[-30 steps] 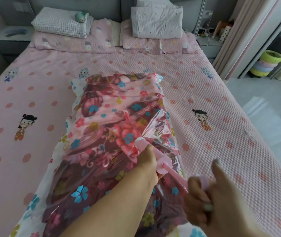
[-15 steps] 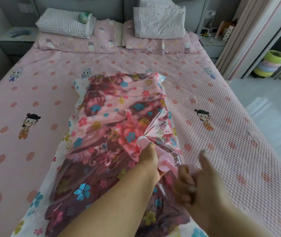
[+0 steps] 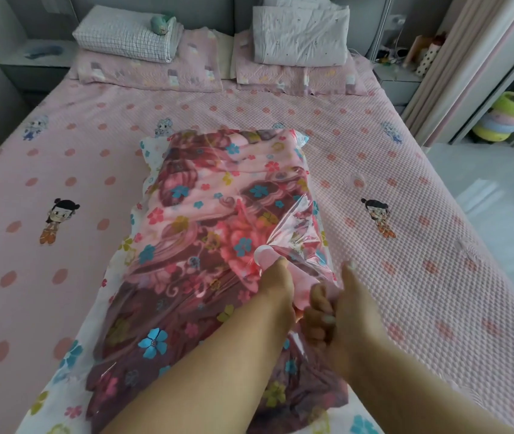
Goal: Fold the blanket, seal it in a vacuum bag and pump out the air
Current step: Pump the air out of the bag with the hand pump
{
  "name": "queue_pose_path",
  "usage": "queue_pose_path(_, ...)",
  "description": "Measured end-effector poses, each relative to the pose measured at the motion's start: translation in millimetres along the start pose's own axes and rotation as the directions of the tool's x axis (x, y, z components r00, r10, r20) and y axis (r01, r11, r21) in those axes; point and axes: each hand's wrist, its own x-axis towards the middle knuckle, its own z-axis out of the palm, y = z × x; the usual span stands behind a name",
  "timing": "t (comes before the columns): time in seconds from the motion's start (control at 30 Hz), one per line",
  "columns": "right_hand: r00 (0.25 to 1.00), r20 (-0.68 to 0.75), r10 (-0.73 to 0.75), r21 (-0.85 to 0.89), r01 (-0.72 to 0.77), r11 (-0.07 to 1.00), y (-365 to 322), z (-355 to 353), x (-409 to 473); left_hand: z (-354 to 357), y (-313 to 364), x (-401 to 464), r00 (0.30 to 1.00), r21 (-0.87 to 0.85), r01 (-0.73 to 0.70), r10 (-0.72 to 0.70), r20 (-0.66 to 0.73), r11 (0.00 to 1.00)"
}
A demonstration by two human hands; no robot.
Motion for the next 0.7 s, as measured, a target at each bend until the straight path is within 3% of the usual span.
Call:
queue_pose_path(0.1,0.995,0.100,0.007,-0.085,0.002,0.996,0.2,-8.4,-6.4,-2.2,-1.2,4.2,1.000,0.034,-0.017,0.016,0.010,0.999)
queue_pose_path(0.17,0.956,0.277,0.093,-0.002,-0.097,0.995,3.1,-30.6,-27.7,-3.2,0.1,4.1,1.000,0.025,0.020,-0.020,0.015,0.999)
queue_pose_path(0.2,0.947,0.314,0.072,-0.010,-0.073,0.997,5.0,-38.4,-34.2,-4.1,0.9,3.2,1.000,0.041,0.008,-0.008,0.011,0.999)
queue_pose_path(0.27,0.948,0.311,-0.065,0.058,0.049,0.997,5.1,-38.0,-41.5,-3.2,0.7,3.0,1.000,0.096,-0.020,0.021,-0.005,0.995)
queue_pose_path(0.33,0.953,0.301,0.009,0.146,-0.055,0.988,7.4,-35.3,-29.6,-1.6,-0.8,4.4,1.000,0.081,0.001,-0.001,-0.001,0.997)
queue_pose_path(0.37,0.973,0.220,0.071,0.140,-0.103,0.985,7.5,-31.5,-21.4,-0.4,-0.9,4.7,1.000,0.046,0.011,-0.011,0.011,0.999)
queue_pose_path(0.43,0.997,0.071,0.010,0.075,-0.015,0.997,2.9,-15.6,-3.9,1.3,-1.2,3.3,1.000,-0.010,0.014,-0.014,0.021,1.000)
queue_pose_path(0.5,0.998,0.044,0.049,-0.011,-0.048,0.999,-0.7,-4.5,10.6,0.2,-3.5,6.1,1.000,0.046,-0.003,0.003,0.006,0.999)
queue_pose_path(0.57,0.988,0.126,0.084,-0.053,-0.078,0.996,1.5,-16.1,-3.2,-0.6,-4.1,7.5,1.000,0.056,0.002,-0.003,0.024,0.998)
queue_pose_path(0.63,0.928,0.350,0.128,0.066,-0.161,0.985,3.5,-40.7,-24.5,-0.4,-1.8,3.9,0.998,0.042,0.050,-0.051,0.029,0.998)
queue_pose_path(0.67,0.912,0.400,0.089,0.075,-0.130,0.989,4.2,-46.6,-29.4,-0.7,0.3,3.2,0.998,0.042,0.048,-0.050,0.032,0.998)
queue_pose_path(0.7,0.924,0.382,-0.016,0.056,-0.005,0.998,3.0,-49.0,-32.0,-0.6,0.9,4.2,0.999,0.060,0.027,-0.030,0.043,0.998)
